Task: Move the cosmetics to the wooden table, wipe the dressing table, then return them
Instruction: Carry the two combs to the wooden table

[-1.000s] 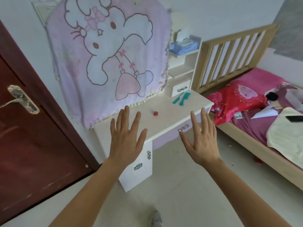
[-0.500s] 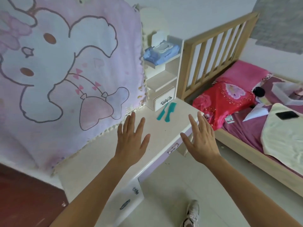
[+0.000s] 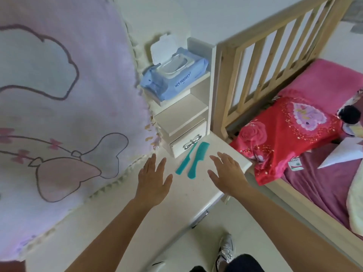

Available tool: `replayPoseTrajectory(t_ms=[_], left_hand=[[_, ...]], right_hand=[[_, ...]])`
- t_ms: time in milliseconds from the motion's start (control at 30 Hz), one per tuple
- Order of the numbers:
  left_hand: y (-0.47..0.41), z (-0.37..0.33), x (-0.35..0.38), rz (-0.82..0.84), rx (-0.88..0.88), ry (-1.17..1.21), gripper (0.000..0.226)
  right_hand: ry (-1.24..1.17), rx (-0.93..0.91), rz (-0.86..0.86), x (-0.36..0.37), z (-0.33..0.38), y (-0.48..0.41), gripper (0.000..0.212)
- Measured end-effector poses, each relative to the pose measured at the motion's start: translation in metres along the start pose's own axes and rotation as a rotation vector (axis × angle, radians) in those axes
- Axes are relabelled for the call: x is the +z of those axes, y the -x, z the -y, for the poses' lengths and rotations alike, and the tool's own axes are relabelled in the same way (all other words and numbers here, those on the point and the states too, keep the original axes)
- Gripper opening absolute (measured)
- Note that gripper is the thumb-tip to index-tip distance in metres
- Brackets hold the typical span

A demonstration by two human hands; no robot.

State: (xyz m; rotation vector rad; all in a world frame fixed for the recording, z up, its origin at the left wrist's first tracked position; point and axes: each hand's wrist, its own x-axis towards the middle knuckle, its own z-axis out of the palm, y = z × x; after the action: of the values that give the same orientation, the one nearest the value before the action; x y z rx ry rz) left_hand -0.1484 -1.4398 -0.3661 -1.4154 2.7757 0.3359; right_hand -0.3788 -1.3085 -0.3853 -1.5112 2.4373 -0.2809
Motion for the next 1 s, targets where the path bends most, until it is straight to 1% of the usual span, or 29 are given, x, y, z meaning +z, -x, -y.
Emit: replayPoseTrajectory(t_ms=[100, 233, 333, 433, 533, 600, 667, 767, 800, 867, 933, 1000], left_hand=[[-0.04, -0.017, 0.012, 0.079, -0.02, 0.024, 0.063], [-0.071, -0.021, 0.038, 0.178, -0.023, 0.068, 0.064], [-0.097, -0.012, 0.058, 0.257, -0.019, 0.075, 0.063], [-0.124, -0.004, 0.08, 0.315, -0.037, 0.068, 0.062], [-0.142, 0.002, 0.099, 0.323, -0.083, 0.086, 0.057], [-0.151, 0.003, 0.109, 0.32, -0.103, 0.115, 0.051], [-0.157, 0.001, 0.118, 0.33, -0.089, 0.116, 0.047], [-0.159, -0.004, 0.126, 0.31, -0.053, 0.108, 0.042], [-0.158, -0.006, 0.129, 0.288, -0.058, 0.114, 0.04], [-0.154, -0.009, 0.135, 0.248, -0.097, 0.177, 0.036], [-0.154, -0.012, 0.139, 0.233, -0.154, 0.278, 0.034], [-0.158, -0.012, 0.141, 0.228, -0.189, 0.344, 0.03]], right_hand=[[0.052, -0.037, 0.122, 0.01, -0.022, -0.046, 0.056], [0.053, -0.049, 0.293, 0.043, -0.033, -0.075, 0.056], [0.066, -0.04, 0.33, 0.07, -0.033, -0.094, 0.062], [0.097, -0.098, 0.324, 0.096, -0.027, -0.111, 0.065], [0.164, -0.18, 0.371, 0.116, -0.022, -0.114, 0.061], [0.204, -0.191, 0.371, 0.125, -0.024, -0.11, 0.058], [0.17, -0.112, 0.31, 0.125, -0.027, -0.106, 0.053], [0.022, 0.096, 0.114, 0.12, -0.035, -0.104, 0.037], [-0.017, 0.178, 0.101, 0.119, -0.039, -0.103, 0.034], [-0.11, 0.326, 0.133, 0.121, -0.046, -0.099, 0.031], [-0.235, 0.449, 0.114, 0.124, -0.05, -0.099, 0.028], [-0.3, 0.539, 0.097, 0.127, -0.045, -0.108, 0.03]])
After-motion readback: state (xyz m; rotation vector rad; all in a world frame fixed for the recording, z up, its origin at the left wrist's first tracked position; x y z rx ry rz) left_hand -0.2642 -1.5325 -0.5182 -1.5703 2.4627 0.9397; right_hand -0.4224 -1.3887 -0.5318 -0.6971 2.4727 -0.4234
